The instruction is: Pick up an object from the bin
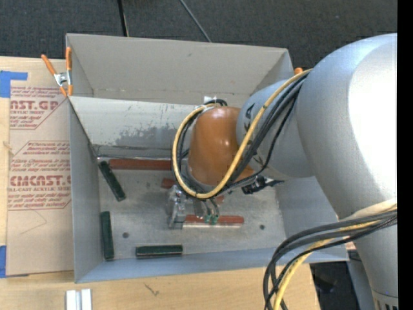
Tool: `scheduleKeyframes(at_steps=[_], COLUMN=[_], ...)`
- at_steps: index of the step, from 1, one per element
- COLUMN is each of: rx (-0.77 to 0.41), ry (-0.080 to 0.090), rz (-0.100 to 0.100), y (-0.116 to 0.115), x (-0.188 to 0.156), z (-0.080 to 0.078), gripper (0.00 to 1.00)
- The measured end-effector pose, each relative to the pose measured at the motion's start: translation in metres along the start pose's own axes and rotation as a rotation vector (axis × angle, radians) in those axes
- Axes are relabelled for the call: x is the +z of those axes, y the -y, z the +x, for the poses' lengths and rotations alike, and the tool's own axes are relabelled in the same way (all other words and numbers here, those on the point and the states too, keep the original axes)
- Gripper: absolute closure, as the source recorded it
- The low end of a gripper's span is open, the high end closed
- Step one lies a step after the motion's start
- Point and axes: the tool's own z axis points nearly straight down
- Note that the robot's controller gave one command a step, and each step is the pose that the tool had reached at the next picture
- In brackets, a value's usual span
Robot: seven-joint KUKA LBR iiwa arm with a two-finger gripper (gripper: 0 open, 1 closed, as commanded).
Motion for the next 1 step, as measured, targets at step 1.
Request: scheduleKeyframes(at_steps=[1], rx=[0.001], ry=[-0.001], rz=[0.000], y=[0.0004], x=[0.0002], z=[0.0002], gripper=[0.00])
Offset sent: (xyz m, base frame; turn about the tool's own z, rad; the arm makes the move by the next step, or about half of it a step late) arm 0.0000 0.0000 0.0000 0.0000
